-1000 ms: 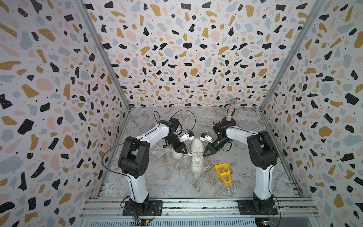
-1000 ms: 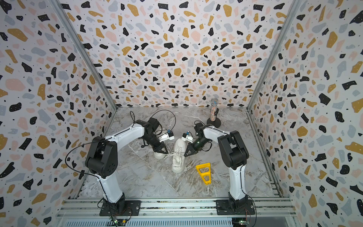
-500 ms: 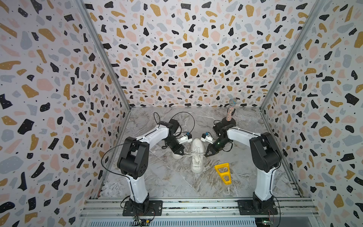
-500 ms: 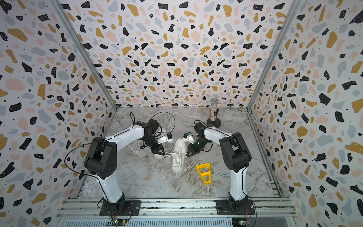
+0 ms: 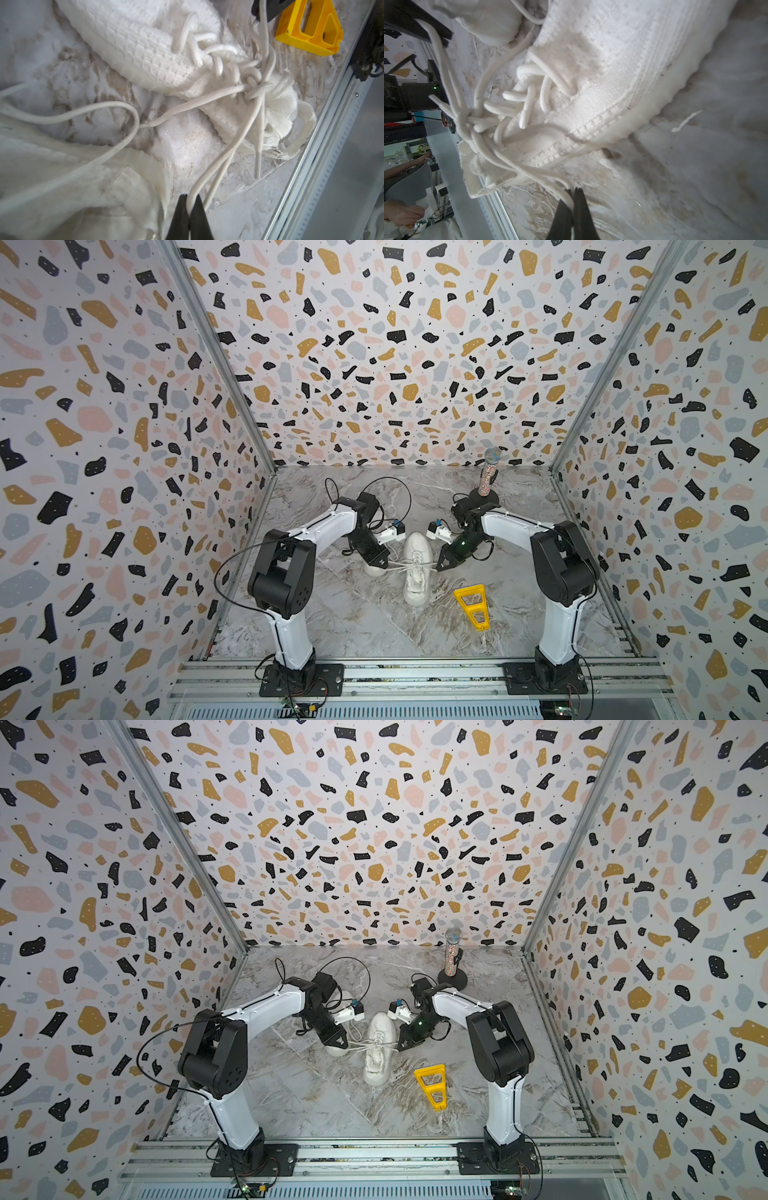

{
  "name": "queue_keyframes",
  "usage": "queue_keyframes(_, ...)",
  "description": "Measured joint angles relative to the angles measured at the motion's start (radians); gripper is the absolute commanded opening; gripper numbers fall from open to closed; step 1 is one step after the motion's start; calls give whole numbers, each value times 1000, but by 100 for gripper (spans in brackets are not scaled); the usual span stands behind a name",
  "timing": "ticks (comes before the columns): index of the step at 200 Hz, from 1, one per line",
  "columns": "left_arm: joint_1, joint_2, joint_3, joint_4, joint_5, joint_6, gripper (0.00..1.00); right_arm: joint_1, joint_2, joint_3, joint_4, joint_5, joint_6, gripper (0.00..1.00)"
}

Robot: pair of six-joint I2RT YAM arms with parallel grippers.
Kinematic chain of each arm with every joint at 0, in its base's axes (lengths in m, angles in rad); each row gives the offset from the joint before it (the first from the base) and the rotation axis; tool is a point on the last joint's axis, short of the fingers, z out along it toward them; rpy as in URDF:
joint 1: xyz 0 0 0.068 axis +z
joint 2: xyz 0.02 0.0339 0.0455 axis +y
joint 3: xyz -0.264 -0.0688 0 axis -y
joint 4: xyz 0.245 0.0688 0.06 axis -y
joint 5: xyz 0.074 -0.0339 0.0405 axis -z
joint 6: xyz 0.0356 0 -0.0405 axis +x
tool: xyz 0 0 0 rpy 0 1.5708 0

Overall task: Tie the shoes
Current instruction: Tie the shoelace on the shoe.

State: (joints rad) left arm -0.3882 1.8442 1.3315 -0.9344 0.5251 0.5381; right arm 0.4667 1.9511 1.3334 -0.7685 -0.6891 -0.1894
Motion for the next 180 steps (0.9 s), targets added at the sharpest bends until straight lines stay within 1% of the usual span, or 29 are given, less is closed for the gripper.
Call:
queue_keyframes(19,1,-6,0,2,19,-11,33,0,0,0,1,-23,-8,0)
queue_keyframes(30,3,-21,0,2,28,-22,41,0,0,1,1,-33,-13,0)
queue_keyframes(55,11,-94,-19,23,40,-27,48,0,0,1,2,-45,-20,0)
queue_keyframes(84,15,-194,-76,50,55,-29,49,0,0,1,3,-53,-21,0)
queue_keyframes(104,-2,-217,-98,49,75,-22,49,0,0,1,3,-55,-21,0)
queue_keyframes(123,-33,-196,-101,47,89,-11,48,0,0,3,2,-56,-21,0)
queue_keyframes(144,-60,-143,-100,48,103,-6,46,0,0,7,3,-59,-21,0)
queue_keyframes(180,-79,-56,-74,46,106,-7,42,0,0,10,3,-60,-21,0)
